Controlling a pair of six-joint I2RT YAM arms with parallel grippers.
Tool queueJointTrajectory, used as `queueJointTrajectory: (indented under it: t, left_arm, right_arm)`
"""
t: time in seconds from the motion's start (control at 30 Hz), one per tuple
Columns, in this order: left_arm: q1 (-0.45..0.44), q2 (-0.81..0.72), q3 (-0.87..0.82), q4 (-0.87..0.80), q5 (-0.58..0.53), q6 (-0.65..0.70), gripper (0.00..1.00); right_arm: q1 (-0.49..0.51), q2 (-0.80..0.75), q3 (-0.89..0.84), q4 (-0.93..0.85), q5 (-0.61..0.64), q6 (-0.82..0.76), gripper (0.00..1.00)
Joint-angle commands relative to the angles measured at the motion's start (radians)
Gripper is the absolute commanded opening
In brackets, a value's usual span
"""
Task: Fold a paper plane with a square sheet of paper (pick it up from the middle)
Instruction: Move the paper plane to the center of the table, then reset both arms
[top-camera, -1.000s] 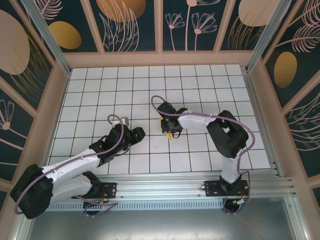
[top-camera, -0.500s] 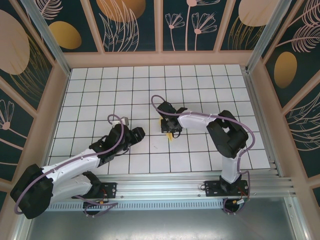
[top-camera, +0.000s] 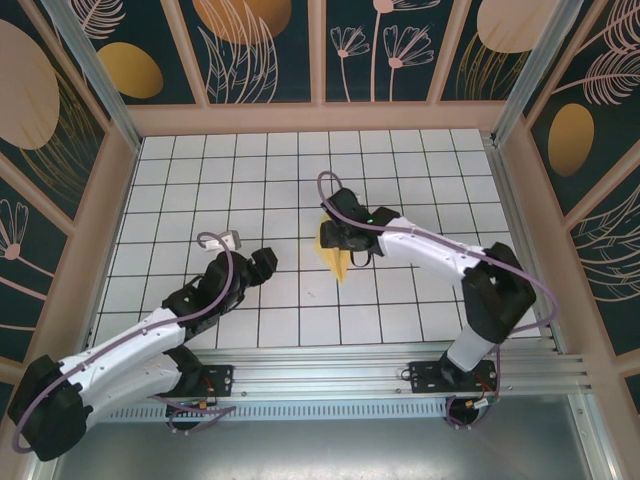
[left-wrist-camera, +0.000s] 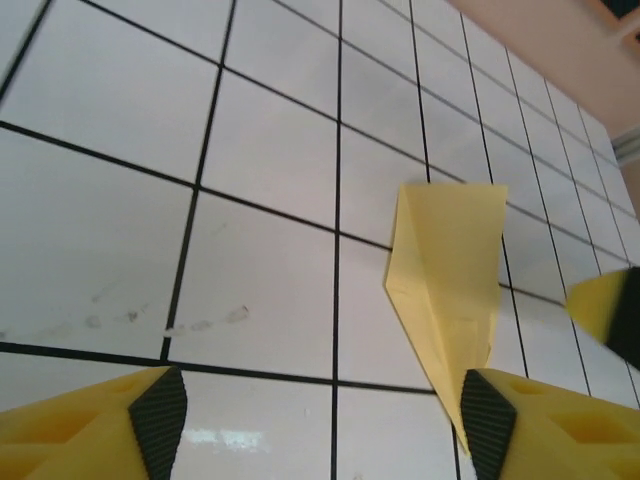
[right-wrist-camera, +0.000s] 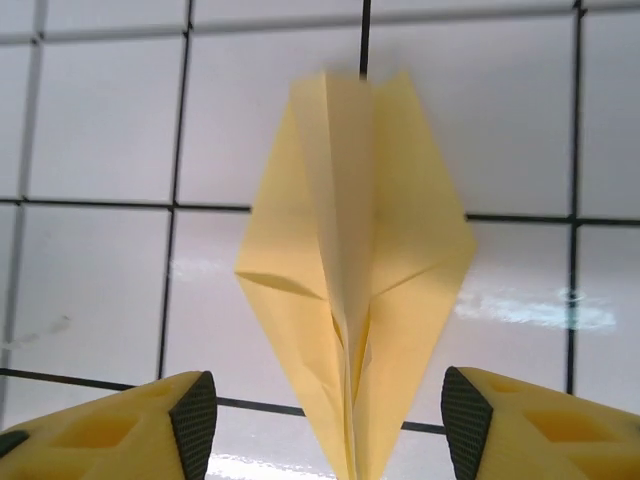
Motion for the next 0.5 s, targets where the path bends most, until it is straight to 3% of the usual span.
queueJointTrajectory:
  t: [0.0,0.13,0.23,0.33,0.4,0.47]
  left_arm:
    - [-0.003,-0.054,0.022,-0.061,-0.208,0.094,0.87]
    - [0.024,-0.099,0.017,-0.017,-0.448,0.272,0.99]
    - [0.154,-0.082,0.011,0.07,-0.463,0.402,0.99]
    - [0.288,-0.018,0.007,0.17,-0.475,0.509,0.98]
    - [0.326,0.016,-0.042,0.32,-0.511,0.614,0.99]
    - [0.399,0.056,-0.072,0.403,-0.441,0.638,0.99]
  right_arm:
    - [-0.003,-0.156,-0.013,-0.032,0.24,-0.034,0.66]
    - [-0.125,-0.352,-0.211,0.127,0.452,-0.083,0.84]
    - [-0.33,-0.439,-0.386,0.309,0.457,-0.158,0.9]
    - [-0.524,-0.465,-0.523,0.501,0.312,-0.263,0.9]
    - [-0.601,-0.447,-0.639,0.692,0.221,-0.325,0.9]
    - [-0.645,-0.412,-0.705,0.835,0.153,-0.369,0.9]
